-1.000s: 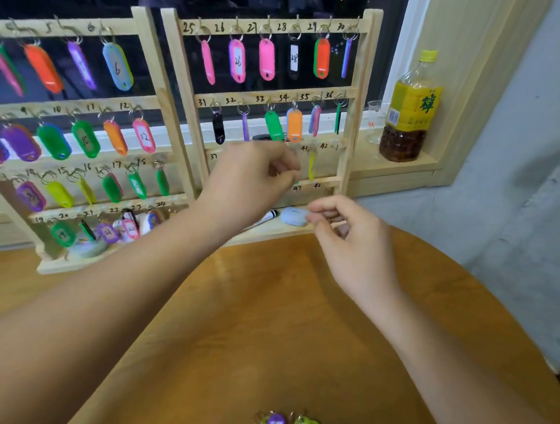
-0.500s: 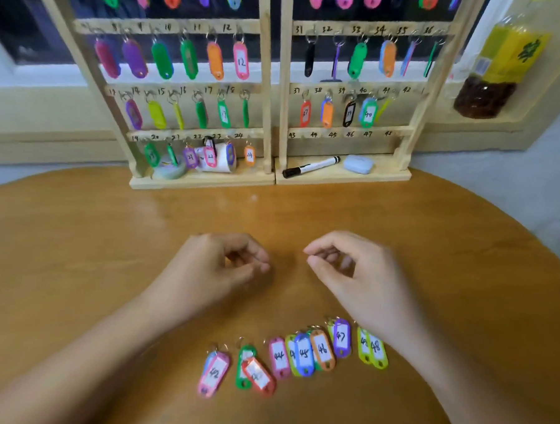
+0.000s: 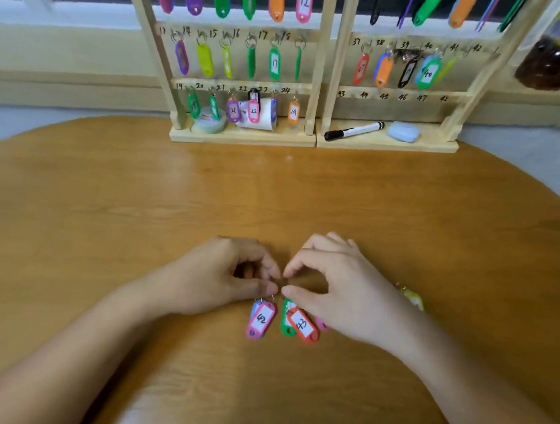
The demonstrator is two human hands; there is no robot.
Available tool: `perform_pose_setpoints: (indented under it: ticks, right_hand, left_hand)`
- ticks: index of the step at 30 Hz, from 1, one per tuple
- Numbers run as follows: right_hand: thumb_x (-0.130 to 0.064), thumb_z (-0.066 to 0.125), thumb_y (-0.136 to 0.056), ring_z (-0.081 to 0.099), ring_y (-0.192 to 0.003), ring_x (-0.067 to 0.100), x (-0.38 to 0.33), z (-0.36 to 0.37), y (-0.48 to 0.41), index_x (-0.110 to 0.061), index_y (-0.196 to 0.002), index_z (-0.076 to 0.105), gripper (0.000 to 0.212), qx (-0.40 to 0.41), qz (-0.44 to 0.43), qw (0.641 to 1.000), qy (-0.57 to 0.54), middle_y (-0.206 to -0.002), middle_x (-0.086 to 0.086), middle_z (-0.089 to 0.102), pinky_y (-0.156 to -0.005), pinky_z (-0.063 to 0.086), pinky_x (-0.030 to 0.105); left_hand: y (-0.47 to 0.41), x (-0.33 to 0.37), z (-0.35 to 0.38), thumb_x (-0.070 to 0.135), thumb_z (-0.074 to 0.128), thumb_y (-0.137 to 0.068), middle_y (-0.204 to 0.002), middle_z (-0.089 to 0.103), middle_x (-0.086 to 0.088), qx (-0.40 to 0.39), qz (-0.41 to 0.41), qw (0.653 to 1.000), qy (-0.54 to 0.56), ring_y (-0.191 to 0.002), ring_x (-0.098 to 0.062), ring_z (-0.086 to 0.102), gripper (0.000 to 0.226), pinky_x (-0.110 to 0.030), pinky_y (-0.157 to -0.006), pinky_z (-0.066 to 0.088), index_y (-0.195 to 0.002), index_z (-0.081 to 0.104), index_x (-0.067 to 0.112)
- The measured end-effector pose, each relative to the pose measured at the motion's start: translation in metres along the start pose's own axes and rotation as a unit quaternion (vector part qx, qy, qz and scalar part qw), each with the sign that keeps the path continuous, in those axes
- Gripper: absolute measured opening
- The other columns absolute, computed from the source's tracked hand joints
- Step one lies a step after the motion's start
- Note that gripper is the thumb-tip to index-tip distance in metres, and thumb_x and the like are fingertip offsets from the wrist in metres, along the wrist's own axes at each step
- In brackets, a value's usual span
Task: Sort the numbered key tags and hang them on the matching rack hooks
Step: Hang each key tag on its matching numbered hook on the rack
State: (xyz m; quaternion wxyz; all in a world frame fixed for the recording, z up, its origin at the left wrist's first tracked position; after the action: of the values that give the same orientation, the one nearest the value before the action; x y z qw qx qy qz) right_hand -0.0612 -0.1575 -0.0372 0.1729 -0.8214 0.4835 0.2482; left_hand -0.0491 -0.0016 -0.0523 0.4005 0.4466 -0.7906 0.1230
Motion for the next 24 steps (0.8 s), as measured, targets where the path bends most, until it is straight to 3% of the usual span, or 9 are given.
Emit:
perform_pose_setpoints:
  ticks: [8,17,21,24]
  right_hand:
    - [-0.051,0.075,-0.089,0.047,-0.103,0.006,-0.02,0.018,-0.008,-0.034,-0.087,0.07,0.018,-0.003,-0.018,1.0,0.015,-0.097,-0.016,0.054,-0.099,0.033,0.04]
    - [-0.04,0.074,-0.094,0.045,-0.103,0.005,-0.019,0.027,-0.008,-0.032,-0.082,0.069,0.015,-0.028,-0.015,0.999,-0.002,-0.096,-0.016,0.056,-0.1,0.032,0.038]
    - [-0.04,0.074,-0.096,0.049,-0.109,0.005,-0.013,0.011,-0.008,-0.032,-0.083,0.068,0.016,-0.021,0.005,0.998,-0.056,-0.1,-0.016,0.06,-0.105,0.028,0.033]
    - [-0.039,0.075,-0.095,0.056,-0.112,0.008,-0.005,-0.017,-0.01,-0.032,-0.084,0.07,0.014,0.019,0.012,0.994,-0.108,-0.102,-0.015,0.064,-0.106,0.037,0.035]
  left_hand:
    - [0.01,-0.009,-0.001,0.033,0.092,-0.083,-0.098,0.07,0.017,-0.069,-0.034,0.997,-0.007,-0.077,-0.003,0.061,0.03,-0.019,-0.068,0.048,-0.106,0.074,0.038]
    - [0.005,-0.008,0.0,0.038,0.088,-0.087,-0.094,0.072,0.017,-0.052,0.0,0.998,-0.044,-0.083,-0.012,0.065,0.01,-0.026,-0.073,0.051,-0.095,0.081,0.037]
    - [0.004,-0.009,-0.005,0.037,0.086,-0.089,-0.087,0.077,0.01,-0.042,-0.012,0.999,0.027,-0.074,-0.001,0.061,0.007,-0.028,-0.071,0.05,-0.094,0.081,0.034]
    - [-0.002,0.002,-0.018,0.03,0.085,-0.09,-0.087,0.079,0.009,-0.005,-0.007,0.997,0.078,-0.074,-0.001,0.062,0.005,-0.022,-0.072,0.049,-0.092,0.081,0.028]
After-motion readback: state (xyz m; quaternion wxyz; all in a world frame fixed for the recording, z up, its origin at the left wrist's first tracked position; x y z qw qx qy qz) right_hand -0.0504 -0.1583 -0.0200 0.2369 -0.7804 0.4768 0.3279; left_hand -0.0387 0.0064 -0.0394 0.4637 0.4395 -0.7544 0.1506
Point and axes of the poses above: each hand's wrist, its own y-axis away from the middle knuckle, its own z-axis out of the palm, x = y × z, the point moved 9 cm from there along -y, towards the middle knuckle
